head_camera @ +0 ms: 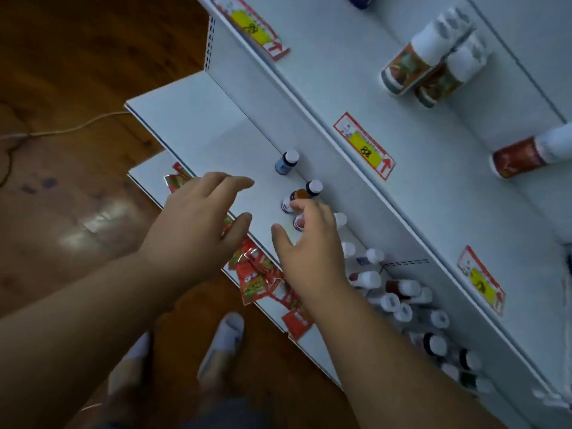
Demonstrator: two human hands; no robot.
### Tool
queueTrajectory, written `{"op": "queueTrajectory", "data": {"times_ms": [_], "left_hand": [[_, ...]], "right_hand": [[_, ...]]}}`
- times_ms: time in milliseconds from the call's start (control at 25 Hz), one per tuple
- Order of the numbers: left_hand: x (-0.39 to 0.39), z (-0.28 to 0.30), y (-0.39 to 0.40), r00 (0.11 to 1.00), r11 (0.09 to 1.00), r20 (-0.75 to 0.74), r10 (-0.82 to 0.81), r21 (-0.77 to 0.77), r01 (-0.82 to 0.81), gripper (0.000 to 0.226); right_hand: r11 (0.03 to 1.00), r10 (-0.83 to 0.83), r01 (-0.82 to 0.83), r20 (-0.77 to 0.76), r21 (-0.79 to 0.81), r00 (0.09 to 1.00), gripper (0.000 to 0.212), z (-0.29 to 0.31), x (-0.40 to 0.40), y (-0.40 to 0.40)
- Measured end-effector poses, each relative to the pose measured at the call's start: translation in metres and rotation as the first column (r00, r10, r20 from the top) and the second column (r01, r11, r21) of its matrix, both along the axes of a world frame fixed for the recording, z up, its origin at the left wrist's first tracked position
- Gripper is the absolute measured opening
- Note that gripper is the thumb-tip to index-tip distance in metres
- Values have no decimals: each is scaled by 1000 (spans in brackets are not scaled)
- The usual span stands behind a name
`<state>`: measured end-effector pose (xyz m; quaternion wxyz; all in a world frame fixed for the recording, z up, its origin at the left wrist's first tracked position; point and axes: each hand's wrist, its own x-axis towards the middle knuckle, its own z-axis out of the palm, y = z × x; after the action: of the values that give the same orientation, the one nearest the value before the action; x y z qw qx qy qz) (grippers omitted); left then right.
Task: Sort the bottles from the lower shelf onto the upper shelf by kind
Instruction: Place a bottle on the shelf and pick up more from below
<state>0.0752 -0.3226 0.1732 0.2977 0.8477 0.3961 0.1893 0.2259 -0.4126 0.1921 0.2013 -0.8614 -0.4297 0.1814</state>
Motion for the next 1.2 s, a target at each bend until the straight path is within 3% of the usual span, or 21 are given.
{"op": "queueTrajectory", "data": {"times_ms": [160,360,480,600,760,960,1200], "left_hand": [[28,-81,30,998,999,50,45,-20,-44,53],[68,-182,64,998,999,-36,43,-16,-44,54],[85,-226,74,997,1000,-73,23,-10,-24,54],[95,-253,75,995,999,-93,21,-25,-23,54],[102,-260,81,995,998,-89,50,-45,-54,56],[87,-242,83,990,989,-68,121,-81,-126,58],[23,-154,48,979,963,-31,199,-181,-202,59]], "right_hand": [[998,-4,6,40,-57,999,42,-95,48,67],[998,-8,18,176,-52,984,39,-180,119,146],[983,43,17,319,-184,947,49,-215,155,182],[943,59,55,327,-328,943,57,-241,176,211],[931,50,87,359,-354,932,43,-262,182,223],[945,127,-68,166,-320,978,44,-256,155,204],[969,202,-214,-103,-126,974,34,-158,48,132]]}}
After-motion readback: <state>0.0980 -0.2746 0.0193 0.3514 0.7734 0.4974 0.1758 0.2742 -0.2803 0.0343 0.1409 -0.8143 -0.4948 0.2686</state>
